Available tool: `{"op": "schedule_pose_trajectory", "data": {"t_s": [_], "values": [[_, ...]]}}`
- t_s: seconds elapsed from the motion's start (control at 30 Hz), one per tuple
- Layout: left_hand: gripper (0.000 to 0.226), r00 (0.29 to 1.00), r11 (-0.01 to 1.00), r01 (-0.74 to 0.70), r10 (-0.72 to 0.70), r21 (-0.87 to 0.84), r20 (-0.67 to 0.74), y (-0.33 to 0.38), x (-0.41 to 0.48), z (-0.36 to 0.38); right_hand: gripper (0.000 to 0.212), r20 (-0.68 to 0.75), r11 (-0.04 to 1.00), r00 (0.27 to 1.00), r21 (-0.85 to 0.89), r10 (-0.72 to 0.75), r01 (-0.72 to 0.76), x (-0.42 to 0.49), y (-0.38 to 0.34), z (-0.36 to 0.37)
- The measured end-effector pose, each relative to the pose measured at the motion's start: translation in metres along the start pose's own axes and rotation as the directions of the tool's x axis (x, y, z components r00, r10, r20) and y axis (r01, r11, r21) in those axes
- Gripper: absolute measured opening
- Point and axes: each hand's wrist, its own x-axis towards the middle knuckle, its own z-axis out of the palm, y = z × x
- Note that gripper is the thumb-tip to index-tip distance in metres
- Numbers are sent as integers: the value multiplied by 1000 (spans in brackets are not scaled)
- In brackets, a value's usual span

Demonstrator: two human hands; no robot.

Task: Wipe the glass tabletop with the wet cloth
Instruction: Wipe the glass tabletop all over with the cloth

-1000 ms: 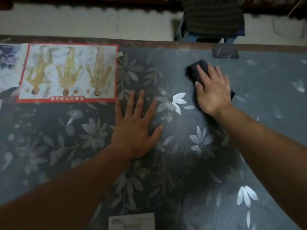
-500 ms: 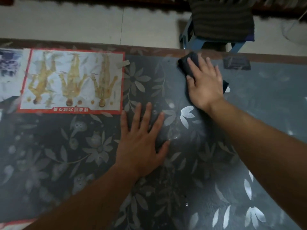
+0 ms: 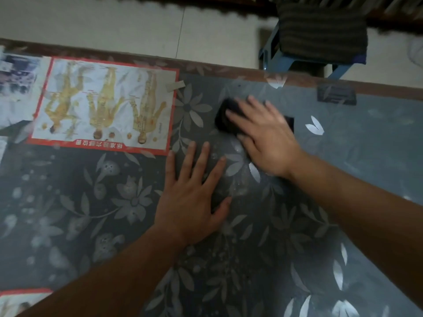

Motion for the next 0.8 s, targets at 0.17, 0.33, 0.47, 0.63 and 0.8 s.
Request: {"op": "schedule_pose_trajectory", "data": {"t_s": [0.17, 0.33, 0.47, 0.63, 0.8], "values": [[82, 1000, 1000, 2, -2, 2, 9, 0, 1, 0, 55, 23, 998, 998, 28, 62, -63, 38, 19, -6], [80, 1000, 1000, 12, -12, -2, 19, 0, 1, 0, 53, -31, 992, 991, 17, 128, -127, 69, -10, 0], [78, 999, 1000, 20, -20, -19, 29, 1, 0, -2, 55, 53, 983, 982, 37, -182, 181, -4, -7, 0], [80, 1000, 999, 23, -22, -28, 7, 0, 0, 2, 53, -20, 979, 979, 29, 205, -204, 91, -5, -3], [81, 999, 998, 40, -39, -41, 21, 1, 1, -2, 52, -17, 999, 1000, 28, -16, 17, 51, -17, 2]]}}
